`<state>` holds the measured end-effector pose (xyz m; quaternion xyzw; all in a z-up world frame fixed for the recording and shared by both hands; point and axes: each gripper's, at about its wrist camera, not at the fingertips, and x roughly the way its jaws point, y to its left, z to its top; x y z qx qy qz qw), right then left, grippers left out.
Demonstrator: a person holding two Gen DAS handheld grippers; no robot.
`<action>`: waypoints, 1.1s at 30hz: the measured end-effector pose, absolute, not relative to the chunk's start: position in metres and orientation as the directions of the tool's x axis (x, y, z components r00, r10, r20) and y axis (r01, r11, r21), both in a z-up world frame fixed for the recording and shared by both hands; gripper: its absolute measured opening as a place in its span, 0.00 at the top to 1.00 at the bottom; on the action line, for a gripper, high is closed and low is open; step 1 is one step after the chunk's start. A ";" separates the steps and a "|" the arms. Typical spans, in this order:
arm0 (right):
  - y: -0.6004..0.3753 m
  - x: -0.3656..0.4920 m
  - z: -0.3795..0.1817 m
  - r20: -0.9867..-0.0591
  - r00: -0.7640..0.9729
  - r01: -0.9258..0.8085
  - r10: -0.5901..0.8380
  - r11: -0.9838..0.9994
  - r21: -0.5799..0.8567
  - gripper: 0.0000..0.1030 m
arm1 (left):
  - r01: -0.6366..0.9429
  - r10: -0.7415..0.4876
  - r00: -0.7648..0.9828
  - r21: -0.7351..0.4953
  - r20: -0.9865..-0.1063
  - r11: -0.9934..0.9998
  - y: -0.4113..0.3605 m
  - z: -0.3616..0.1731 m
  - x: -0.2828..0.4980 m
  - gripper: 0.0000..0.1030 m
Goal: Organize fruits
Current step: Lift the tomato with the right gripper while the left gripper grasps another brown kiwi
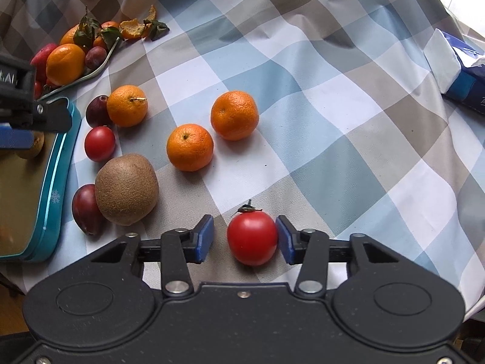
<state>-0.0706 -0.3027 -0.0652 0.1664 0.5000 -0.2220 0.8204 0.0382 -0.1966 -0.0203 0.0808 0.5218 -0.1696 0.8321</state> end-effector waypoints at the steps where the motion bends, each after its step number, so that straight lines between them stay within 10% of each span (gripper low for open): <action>1: -0.307 -0.071 -0.064 -0.894 0.405 0.533 -0.190 0.844 0.062 0.57 | 0.356 -0.184 0.385 -0.038 -0.904 0.934 -0.195 -0.026 0.039 0.54; 33: -0.356 -0.083 -0.045 -0.880 0.453 0.639 -0.146 0.742 0.205 0.57 | 0.465 -0.276 0.255 -0.133 -0.927 0.875 -0.244 -0.061 0.024 0.36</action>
